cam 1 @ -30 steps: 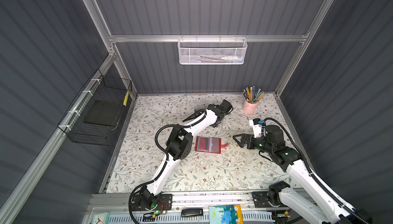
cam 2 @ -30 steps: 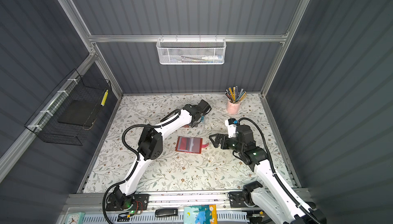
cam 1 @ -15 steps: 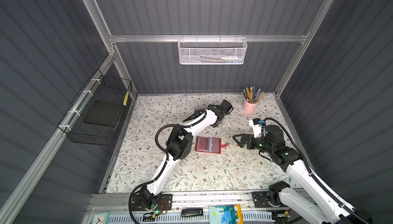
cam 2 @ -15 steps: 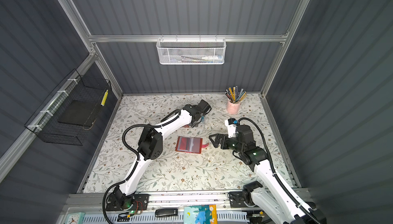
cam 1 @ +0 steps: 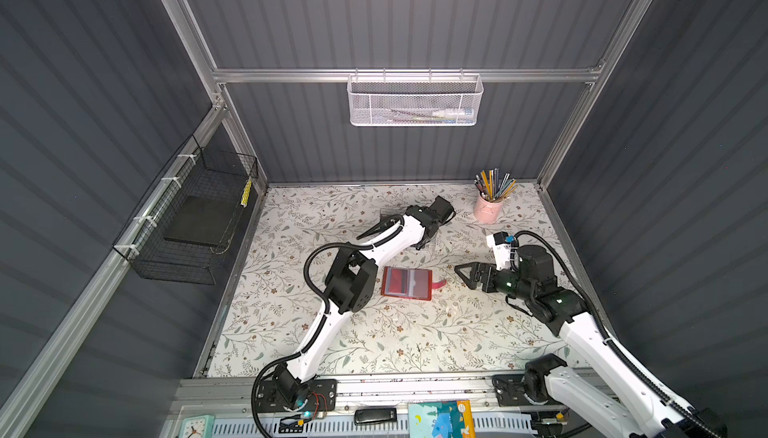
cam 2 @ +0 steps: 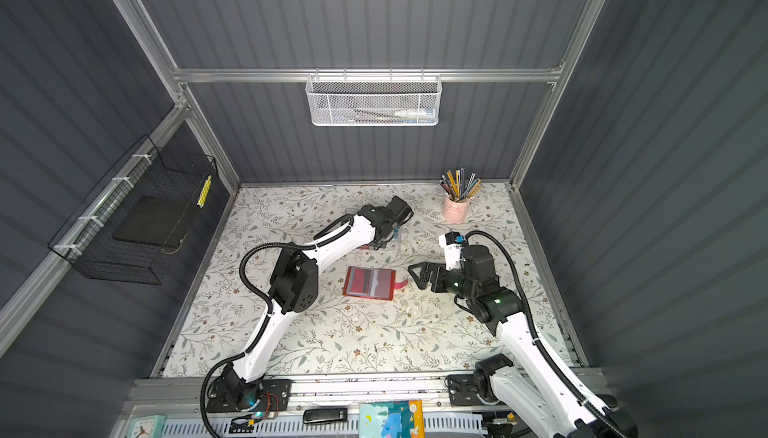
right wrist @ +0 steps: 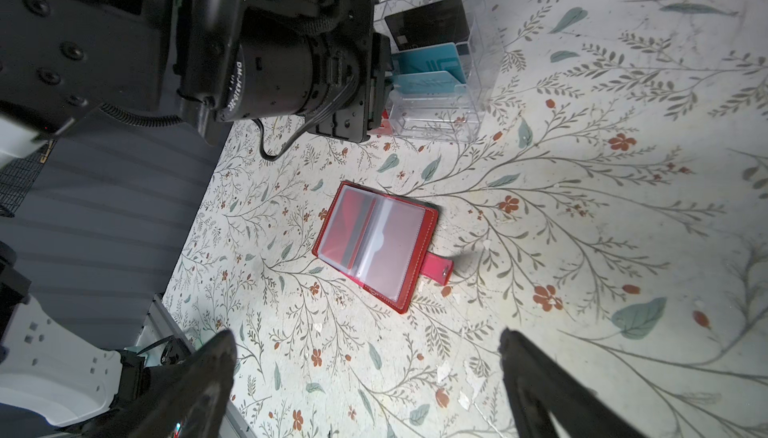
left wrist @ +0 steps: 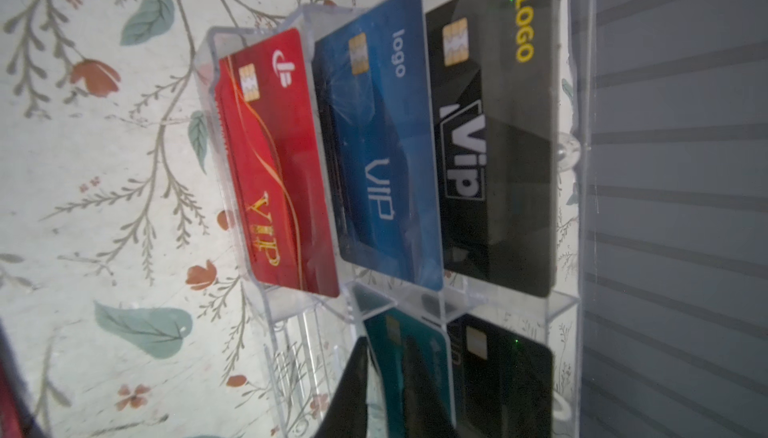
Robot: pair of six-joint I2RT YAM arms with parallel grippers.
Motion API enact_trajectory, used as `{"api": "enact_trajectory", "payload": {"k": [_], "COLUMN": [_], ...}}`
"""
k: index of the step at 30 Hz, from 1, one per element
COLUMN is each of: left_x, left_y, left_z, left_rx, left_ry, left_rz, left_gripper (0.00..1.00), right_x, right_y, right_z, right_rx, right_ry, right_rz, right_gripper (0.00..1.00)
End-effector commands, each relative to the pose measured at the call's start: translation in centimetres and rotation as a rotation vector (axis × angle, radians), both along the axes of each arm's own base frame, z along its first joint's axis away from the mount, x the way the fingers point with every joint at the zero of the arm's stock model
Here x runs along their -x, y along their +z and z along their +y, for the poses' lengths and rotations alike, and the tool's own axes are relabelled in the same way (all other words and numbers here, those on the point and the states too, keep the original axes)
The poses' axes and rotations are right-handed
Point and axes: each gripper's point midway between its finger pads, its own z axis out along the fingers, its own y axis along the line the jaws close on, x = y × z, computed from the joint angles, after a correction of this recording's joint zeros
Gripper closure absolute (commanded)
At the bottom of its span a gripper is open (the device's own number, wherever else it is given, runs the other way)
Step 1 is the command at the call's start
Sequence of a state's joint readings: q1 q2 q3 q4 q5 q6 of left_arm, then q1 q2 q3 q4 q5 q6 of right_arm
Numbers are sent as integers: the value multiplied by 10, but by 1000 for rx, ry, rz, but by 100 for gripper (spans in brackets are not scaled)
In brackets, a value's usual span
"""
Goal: Take the credit cards out of the card holder
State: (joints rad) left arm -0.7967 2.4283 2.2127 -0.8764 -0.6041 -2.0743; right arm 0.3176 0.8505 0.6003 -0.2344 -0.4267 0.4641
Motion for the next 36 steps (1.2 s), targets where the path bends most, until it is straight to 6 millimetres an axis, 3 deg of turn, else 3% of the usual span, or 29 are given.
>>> {"api": "enact_trajectory", "payload": {"k": [1,13,18,21,28,33,36], "left_x": [0,2,4,6,19,31,38], "left_y": [26,59,75,95,153,179,188], "left_z": [9,3,11,21,52,76,93], "left_rx": [102,101,85,48,-93,-182,-258], "left_ry": [160,90,79,56,-56,-137,-183], "left_rz": [-80,-148,-180,-219,-348,-433,-452], "left_gripper": [82,79,77,75,39,1,0], "right_x": [4,3,2,1,-5,-21,-34], "right_y": [-1,-1,-1,-3,-8,-20,-30], "right_z": [2,2,1,-1,-7,-22,-28], "right_rx": [-9,-4,3,15,73,174,240], "right_ry": [15,13,7,-3,-38,-119,-159], "right_rz": [-1,-2,-6,-4,5,30,52], "right_gripper": [1,1,1,1,1,1,1]}}
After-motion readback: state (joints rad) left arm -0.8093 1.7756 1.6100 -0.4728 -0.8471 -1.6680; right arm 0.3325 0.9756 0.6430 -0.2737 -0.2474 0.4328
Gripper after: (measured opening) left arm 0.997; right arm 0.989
